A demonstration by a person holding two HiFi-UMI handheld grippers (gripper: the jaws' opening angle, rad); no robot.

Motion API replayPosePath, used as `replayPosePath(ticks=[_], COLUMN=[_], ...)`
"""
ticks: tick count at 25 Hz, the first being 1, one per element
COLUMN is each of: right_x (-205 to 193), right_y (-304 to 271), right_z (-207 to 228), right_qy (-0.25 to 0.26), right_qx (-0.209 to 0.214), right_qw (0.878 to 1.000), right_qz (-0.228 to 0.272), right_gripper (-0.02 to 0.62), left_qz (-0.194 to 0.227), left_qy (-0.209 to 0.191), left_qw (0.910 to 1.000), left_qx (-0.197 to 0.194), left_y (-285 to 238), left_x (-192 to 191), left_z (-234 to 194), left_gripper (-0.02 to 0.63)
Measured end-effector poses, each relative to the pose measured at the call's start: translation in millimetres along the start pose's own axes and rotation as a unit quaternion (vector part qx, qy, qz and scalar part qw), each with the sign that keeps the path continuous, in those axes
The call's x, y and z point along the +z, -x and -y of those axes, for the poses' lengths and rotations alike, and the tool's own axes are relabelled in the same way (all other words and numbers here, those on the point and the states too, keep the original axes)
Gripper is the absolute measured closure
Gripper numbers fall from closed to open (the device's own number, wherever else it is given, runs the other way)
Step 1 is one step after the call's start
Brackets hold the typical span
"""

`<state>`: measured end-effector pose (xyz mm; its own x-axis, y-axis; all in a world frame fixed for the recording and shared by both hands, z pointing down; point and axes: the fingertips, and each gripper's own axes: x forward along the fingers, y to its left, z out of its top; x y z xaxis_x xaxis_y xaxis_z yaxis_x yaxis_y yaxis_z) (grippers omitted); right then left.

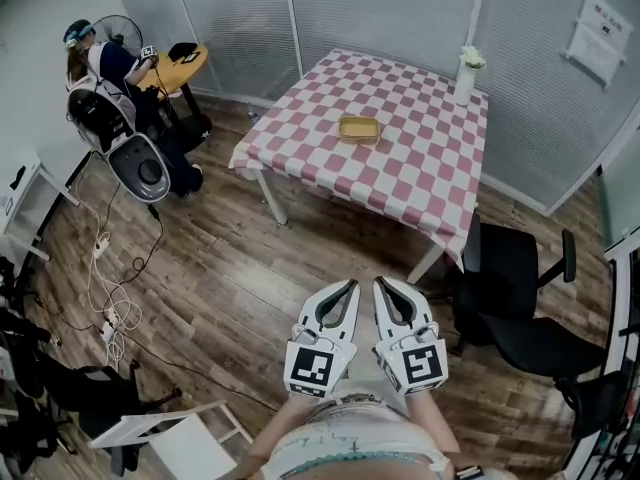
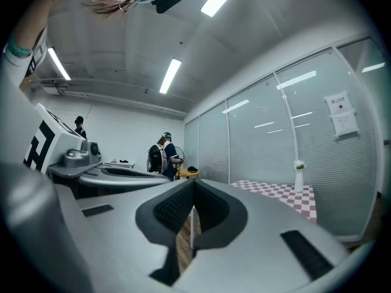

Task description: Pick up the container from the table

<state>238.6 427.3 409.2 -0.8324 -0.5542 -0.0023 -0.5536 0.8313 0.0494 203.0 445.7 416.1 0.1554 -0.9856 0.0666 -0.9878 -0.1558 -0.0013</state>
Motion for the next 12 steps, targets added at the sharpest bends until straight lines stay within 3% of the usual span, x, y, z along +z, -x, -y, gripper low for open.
replayPosePath(ticks=[6, 12], right_x=[-1.2, -4.5], right_y=[-19.3, -70.1], right_z=[-5.6, 19.6], right_qy=[0.018, 0.006], right_qx=[0.0, 0.003], right_qw=[1.0, 1.0], right_qz=[-0.003, -0.003], right_gripper=[0.603, 0.603], left_qz=[-0.008, -0.013], left_qy=[0.009, 0.014], left_qw=[0.9999, 0.9998], left_qx=[0.001, 0.005], left_y=[-2.4, -47.3], left_x=[-8.7, -9.0], left_z=[-21.8, -55.8], left_gripper=[0.589, 0.589])
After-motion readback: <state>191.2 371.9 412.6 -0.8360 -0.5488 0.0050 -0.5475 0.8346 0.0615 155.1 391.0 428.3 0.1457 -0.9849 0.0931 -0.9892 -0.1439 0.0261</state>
